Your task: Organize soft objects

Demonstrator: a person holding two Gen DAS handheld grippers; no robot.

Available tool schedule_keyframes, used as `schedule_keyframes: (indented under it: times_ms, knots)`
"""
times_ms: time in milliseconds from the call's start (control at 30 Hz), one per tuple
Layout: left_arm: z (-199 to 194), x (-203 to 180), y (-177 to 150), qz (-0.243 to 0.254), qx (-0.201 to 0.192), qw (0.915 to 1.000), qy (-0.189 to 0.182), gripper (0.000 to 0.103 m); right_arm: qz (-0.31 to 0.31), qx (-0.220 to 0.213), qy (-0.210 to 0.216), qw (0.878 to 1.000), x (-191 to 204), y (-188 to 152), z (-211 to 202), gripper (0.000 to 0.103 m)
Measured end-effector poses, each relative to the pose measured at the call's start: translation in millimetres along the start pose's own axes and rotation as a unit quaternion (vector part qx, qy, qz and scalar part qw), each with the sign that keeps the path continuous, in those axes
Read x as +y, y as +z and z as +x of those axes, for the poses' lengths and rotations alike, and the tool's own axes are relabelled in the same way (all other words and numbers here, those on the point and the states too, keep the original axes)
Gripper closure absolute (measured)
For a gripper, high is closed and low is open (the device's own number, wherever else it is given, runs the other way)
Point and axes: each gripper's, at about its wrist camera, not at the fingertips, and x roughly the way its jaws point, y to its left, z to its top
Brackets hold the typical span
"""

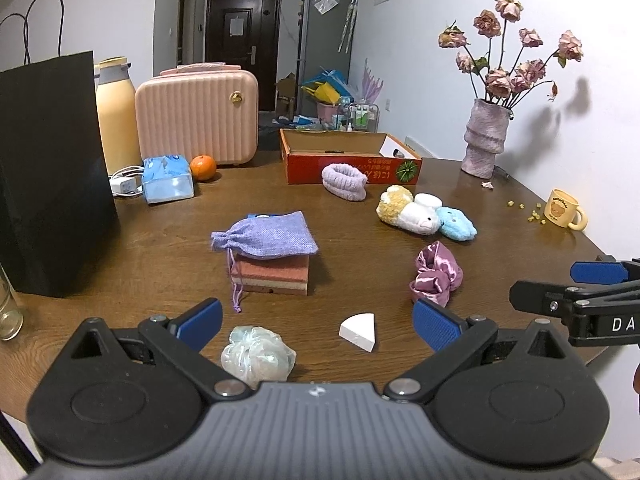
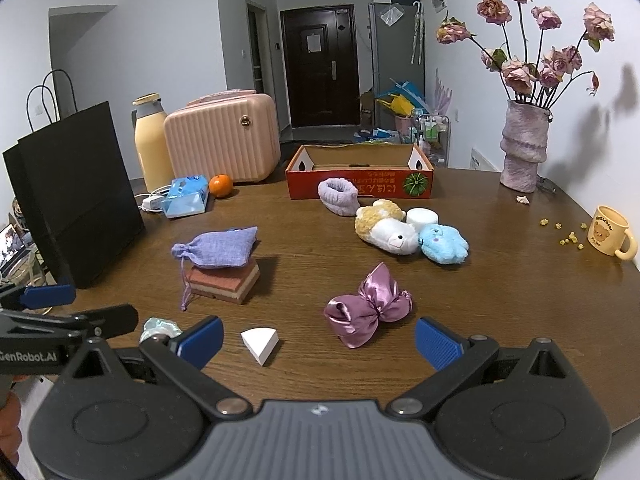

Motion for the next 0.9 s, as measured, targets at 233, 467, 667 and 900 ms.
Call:
schedule_keyframes:
  times_ms: [233, 467, 667, 900]
  knots:
    - [9.7, 8.6, 3.2, -0.01, 0.009, 0.9999, 0.004, 0.0, -0.005, 0.011, 0.004, 1.0, 1.0, 6.5, 11.8, 0.001]
    - [20.2, 16.8, 5.5, -0.018, 0.023, 0.9995, 0.008, 0.0, -0.011, 0.025, 0.007, 1.0, 4.7, 12.1, 24.7, 0.001]
    - [30.9, 22.4, 5.7, -0.024, 0.037, 0.9989, 0.013, 0.0, -0.012, 0.039, 0.009, 0.999, 5.8, 14.2, 35.9, 0.001]
    - [44.7, 28.5, 4.5, -0.026, 0.056, 0.9979, 0.019, 0.0, -0.016, 0.053, 0.012, 0.998, 7.9, 15.3, 50.1, 0.001]
